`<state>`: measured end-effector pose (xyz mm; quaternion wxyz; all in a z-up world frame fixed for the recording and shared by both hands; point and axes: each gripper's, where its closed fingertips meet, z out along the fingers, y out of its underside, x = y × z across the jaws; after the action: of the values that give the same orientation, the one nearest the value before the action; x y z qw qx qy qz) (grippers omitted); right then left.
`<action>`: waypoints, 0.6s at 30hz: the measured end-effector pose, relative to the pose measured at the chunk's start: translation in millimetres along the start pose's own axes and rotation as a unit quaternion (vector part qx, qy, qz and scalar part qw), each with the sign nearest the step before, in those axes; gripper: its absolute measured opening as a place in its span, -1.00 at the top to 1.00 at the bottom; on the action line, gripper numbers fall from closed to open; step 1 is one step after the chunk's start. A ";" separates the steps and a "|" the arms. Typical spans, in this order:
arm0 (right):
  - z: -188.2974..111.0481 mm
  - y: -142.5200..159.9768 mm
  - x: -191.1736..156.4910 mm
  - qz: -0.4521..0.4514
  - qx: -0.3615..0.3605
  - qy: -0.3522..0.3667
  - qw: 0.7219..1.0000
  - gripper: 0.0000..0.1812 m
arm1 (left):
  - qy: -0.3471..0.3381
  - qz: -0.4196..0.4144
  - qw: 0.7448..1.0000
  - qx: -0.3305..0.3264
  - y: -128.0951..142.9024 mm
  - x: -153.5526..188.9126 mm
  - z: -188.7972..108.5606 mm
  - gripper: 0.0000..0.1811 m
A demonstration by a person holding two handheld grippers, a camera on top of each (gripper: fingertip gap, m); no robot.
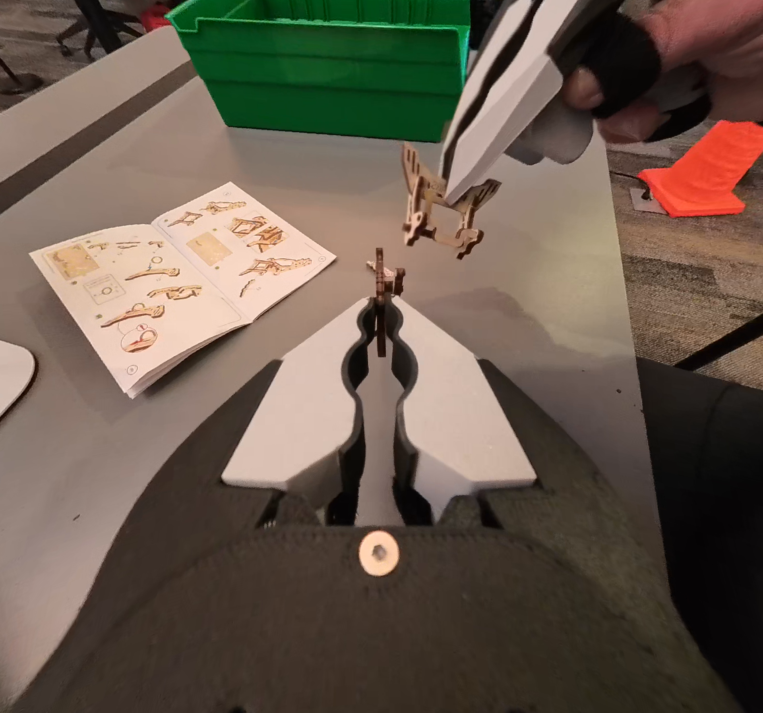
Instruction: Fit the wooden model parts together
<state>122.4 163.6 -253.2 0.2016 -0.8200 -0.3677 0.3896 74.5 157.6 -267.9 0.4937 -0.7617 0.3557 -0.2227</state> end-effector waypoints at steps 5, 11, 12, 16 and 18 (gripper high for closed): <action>7.7 13.3 14.2 -0.002 -0.032 0.048 0.998 1.00 | 0.001 0.009 1.000 -0.004 -0.1 0.5 1.3 0.99; 11.6 11.6 16.8 0.003 -0.031 0.059 0.998 1.00 | -0.012 0.052 0.998 -0.026 -3.9 5.8 7.2 0.99; 11.9 11.8 16.6 0.004 -0.033 0.059 0.998 1.00 | -0.012 0.057 0.998 -0.028 -5.1 6.6 7.9 0.99; 11.0 11.2 18.6 0.006 -0.035 0.067 0.997 1.00 | -0.010 0.056 0.998 -0.035 -6.8 6.2 9.4 0.99; 9.7 11.0 20.0 0.005 -0.038 0.077 0.996 1.00 | -0.013 0.048 0.998 -0.040 -7.7 4.1 9.2 0.99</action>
<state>128.3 172.1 -275.8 0.1961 -0.8563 -0.3619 0.3119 86.0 161.9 -264.7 0.4774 -0.7657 0.3940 -0.1749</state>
